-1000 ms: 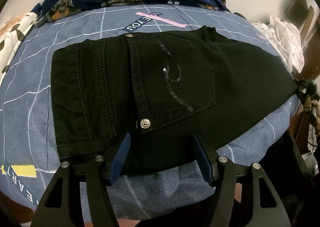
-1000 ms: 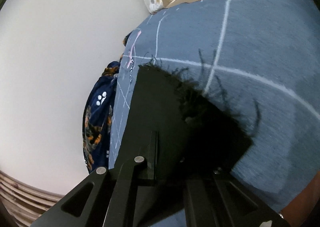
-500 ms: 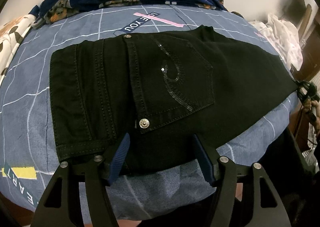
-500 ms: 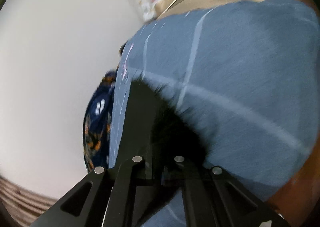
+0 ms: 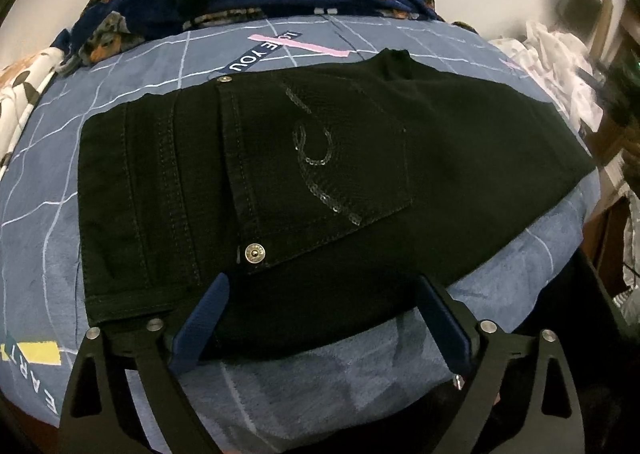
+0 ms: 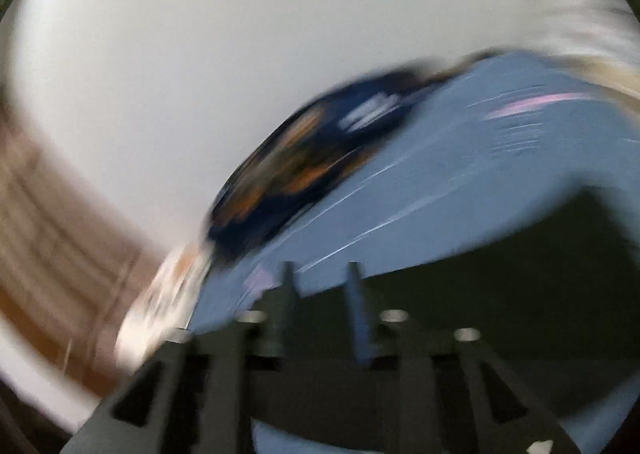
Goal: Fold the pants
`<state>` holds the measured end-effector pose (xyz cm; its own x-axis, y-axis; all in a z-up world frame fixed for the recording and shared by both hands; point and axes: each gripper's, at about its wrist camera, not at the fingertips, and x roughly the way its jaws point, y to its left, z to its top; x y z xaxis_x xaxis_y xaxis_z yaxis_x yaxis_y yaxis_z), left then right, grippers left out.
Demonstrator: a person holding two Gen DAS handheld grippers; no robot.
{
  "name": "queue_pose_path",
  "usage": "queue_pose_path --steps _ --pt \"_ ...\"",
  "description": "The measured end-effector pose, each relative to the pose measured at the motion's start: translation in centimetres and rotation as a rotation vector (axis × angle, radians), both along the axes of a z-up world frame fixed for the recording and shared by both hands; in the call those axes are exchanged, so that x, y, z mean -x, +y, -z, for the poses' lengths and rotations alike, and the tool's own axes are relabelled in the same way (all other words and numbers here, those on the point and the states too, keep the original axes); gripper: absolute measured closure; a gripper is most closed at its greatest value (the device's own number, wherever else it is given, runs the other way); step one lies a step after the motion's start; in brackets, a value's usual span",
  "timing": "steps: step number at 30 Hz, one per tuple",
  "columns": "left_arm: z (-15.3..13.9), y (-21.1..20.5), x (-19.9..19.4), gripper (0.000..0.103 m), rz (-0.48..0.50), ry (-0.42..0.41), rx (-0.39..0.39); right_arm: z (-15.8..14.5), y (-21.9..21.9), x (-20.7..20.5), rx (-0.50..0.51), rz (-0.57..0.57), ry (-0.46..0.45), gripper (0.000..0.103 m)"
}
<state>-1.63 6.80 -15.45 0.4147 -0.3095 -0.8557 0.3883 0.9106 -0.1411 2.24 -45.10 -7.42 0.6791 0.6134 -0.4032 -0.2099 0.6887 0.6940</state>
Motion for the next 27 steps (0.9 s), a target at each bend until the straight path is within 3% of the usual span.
queue_pose_path --steps 1,3,9,11,16,23,24,27 --pt "0.0 0.1 0.0 0.009 0.001 -0.003 0.005 0.1 4.1 -2.0 0.045 -0.106 -0.008 0.053" --pt "0.0 0.3 0.0 0.009 0.0 -0.007 0.015 0.8 10.8 -5.0 0.174 -0.25 -0.008 0.053" --pt "-0.3 0.8 -0.4 0.009 -0.021 0.014 0.07 4.1 22.0 -11.0 0.39 -0.502 -0.01 0.055" --pt "-0.5 1.3 -0.6 0.009 -0.041 0.029 0.11 4.9 23.7 -11.5 0.475 -0.534 -0.019 0.056" --pt "-0.7 1.5 -0.8 0.009 -0.054 0.041 0.139 6.8 25.7 -14.2 0.574 -0.614 0.01 0.057" --pt "-0.7 1.6 -0.7 0.009 -0.045 0.036 0.135 8.6 26.8 -15.9 0.628 -0.733 0.084 0.06" --pt "-0.6 1.6 -0.7 0.009 -0.044 0.035 0.133 8.7 27.2 -15.9 0.643 -0.755 0.085 0.062" --pt "-0.6 1.4 -0.7 0.009 -0.039 0.031 0.123 8.4 28.3 -15.3 0.655 -0.828 0.073 0.082"
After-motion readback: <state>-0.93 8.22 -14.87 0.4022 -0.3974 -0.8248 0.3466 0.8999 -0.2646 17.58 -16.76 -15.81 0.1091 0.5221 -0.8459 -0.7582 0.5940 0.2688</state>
